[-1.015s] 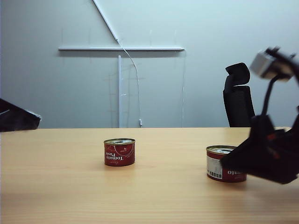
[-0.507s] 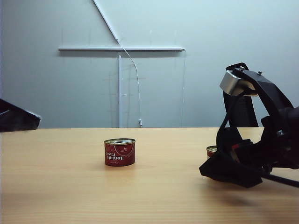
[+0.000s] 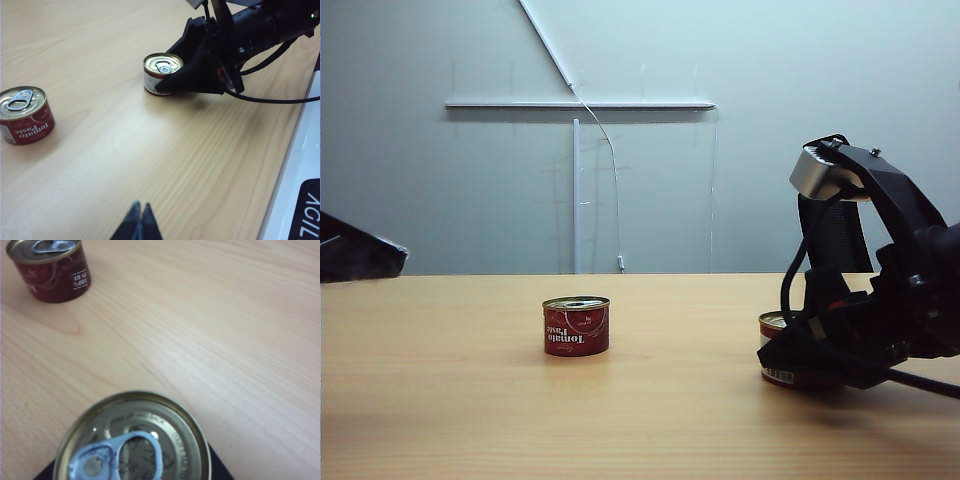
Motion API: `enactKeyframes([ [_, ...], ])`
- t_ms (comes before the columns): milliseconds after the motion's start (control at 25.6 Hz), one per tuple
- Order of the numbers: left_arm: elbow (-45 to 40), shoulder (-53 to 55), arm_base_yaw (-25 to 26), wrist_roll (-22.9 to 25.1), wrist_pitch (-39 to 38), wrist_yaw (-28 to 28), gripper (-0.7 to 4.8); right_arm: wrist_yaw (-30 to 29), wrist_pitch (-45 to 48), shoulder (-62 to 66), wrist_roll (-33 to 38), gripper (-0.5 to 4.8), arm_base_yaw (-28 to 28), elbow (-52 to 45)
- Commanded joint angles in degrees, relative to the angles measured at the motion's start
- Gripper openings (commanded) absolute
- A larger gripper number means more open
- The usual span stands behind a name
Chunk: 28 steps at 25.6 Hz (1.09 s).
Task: Stack a can of tomatoes on the right onto the can of tomatoes on the left.
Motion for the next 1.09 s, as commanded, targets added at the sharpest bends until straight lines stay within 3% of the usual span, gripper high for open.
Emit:
enactKeyframes([
  [39,0.2,0.0,0.0,0.0,0.7,0.2,-0.04,0.4,3.8,-0.2,0.0,1.76,0.0,0.2],
  [312,0.2,0.0,0.5,0.0,0.8,0.2,-0.04,-1.4,12.0,-0.7,5.3,1.76,0.1,2.7],
  [390,0.2,0.0,1.8,0.0,0.8,0.3,-0.04,-4.3,8.9,-0.7,6.7,1.76,0.1,6.0],
  [468,0.2,0.0,4.9,0.0,0.8,0.3,-0.04,-9.9,-0.9,-0.7,6.5,1.76,0.1,12.7],
  [624,0.2,0.0,9.6,0.0,0.8,0.2,-0.04,-11.5,-13.4,0.1,5.7,1.76,0.1,21.7],
  [780,0.2,0.0,12.9,0.0,0.7,0.2,-0.04,-12.5,-15.1,4.0,2.3,1.75,0.1,28.0],
  [936,0.2,0.0,15.2,0.0,0.7,0.2,-0.04,-18.3,-18.4,12.9,2.1,1.75,0.5,36.8],
  [1093,0.2,0.0,17.3,0.0,0.8,0.2,-0.04,-18.1,-24.0,17.7,-0.3,1.75,2.3,42.5],
])
